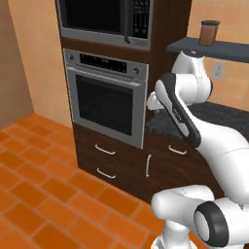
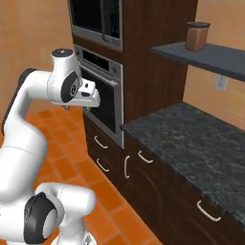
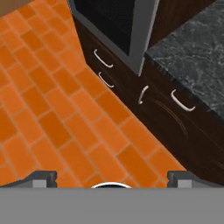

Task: Navigate to the oven.

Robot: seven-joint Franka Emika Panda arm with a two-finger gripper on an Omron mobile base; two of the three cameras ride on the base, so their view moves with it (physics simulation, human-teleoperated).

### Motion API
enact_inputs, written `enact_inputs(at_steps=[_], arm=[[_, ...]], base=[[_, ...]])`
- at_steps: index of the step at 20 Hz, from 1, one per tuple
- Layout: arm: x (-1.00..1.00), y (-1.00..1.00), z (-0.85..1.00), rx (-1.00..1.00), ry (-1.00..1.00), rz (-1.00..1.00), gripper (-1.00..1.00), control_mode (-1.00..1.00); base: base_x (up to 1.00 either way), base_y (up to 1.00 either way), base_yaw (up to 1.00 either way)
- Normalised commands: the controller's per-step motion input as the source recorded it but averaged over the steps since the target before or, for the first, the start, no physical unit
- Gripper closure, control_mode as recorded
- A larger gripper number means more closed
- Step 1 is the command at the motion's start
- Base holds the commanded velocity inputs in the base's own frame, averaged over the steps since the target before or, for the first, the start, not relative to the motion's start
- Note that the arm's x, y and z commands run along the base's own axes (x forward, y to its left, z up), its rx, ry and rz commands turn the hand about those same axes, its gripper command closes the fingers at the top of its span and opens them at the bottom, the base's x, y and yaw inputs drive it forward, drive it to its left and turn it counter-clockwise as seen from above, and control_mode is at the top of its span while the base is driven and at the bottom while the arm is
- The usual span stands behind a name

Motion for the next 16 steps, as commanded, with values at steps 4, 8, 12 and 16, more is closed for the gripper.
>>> enact_inputs(at_steps=[4, 8, 12, 16], arm=[[0.00, 0.00, 0.00, 0.00, 0.00, 0.00, -1.00, 1.00], [0.00, 0.00, 0.00, 0.00, 0.00, 0.00, -1.00, 1.00], [0.00, 0.00, 0.00, 0.00, 0.00, 0.00, -1.00, 1.00], [0.00, 0.00, 0.00, 0.00, 0.00, 0.00, -1.00, 1.00]], base=[[1.00, 0.71, -0.31], [0.95, 0.72, -0.46], [0.74, 0.76, -0.52], [0.59, 0.82, -0.55]])
